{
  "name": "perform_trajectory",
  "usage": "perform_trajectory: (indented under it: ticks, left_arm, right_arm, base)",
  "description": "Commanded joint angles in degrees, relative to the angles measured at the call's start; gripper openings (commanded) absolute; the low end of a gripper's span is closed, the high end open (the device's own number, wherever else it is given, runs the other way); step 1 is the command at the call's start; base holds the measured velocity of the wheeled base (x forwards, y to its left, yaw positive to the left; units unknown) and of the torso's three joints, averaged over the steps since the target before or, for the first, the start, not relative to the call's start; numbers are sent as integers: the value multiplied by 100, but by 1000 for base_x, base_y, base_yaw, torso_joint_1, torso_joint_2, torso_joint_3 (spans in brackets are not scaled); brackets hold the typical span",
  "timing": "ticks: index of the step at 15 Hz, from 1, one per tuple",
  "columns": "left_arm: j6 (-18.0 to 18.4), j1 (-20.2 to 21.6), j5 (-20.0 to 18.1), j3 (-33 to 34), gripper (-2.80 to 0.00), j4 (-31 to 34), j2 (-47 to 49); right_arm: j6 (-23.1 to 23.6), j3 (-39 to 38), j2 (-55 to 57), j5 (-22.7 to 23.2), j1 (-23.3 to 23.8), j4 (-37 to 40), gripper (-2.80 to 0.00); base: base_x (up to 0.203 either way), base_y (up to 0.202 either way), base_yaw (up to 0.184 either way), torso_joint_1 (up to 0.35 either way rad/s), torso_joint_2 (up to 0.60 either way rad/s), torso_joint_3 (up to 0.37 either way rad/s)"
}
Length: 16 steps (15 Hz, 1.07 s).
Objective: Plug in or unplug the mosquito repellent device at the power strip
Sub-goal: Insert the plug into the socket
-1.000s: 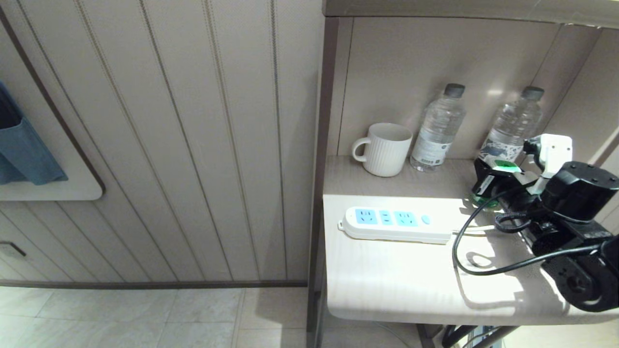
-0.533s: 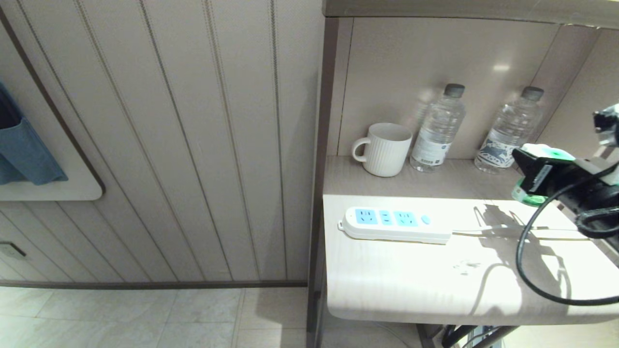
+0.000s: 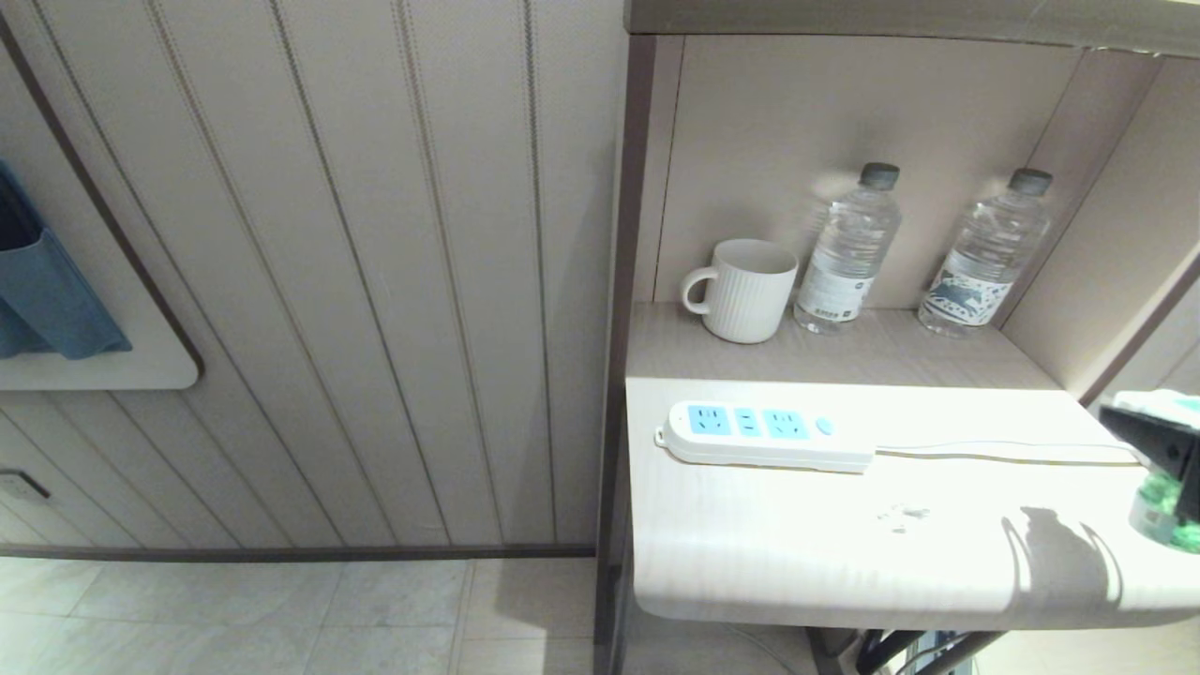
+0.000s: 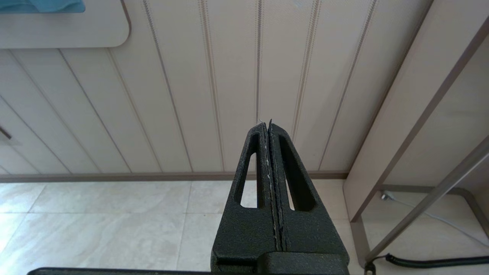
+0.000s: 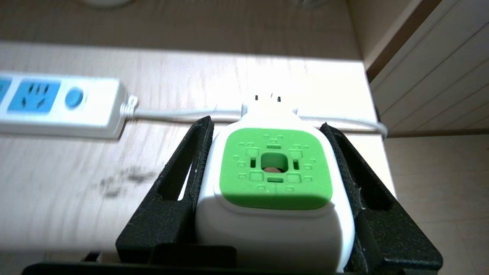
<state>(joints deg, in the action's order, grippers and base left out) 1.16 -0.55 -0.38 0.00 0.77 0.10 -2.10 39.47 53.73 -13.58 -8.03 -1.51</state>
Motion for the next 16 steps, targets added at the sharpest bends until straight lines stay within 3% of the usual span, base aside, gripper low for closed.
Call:
perform_trajectory:
  ticks: [1,4,6,8,11,14,16]
  left_arm:
    - [-2,2,2,0,-280,2,8]
    - [7,-7,-6,0,-280,2,8]
    - [0,-6,3,0,-280,2,8]
    - [2,0,-5,0,-280,2,8]
    - [7,2,-6,0,-280,2,8]
    - [-2,-3,-1,0,-280,2,8]
    - [3,2,-1,0,-280,2,8]
  right_arm:
    - [-120,97,-402,-18,-435,805,-280]
    - [-979,168,-530,-29,-1046,1042,-280]
    - [-1045,122,-495,-38,-1285,1112,-280]
    - [-1046,294,-343,-46,-1372,1657,-280]
    - [-1044,1220,-161,226,-1363,2999,-280]
    - [-1051,2936,-37,1096,-1365,5040,-280]
    - [-986,3964,316,1445,-1461,6428,-280]
  base:
    - [0,0,0,0,0,0]
    - [0,0,0,0,0,0]
    - [0,0,0,0,0,0]
    - [0,0,0,0,0,0]
    - [0,0,0,0,0,0]
    - [0,0,0,0,0,0]
    - [0,0,0,0,0,0]
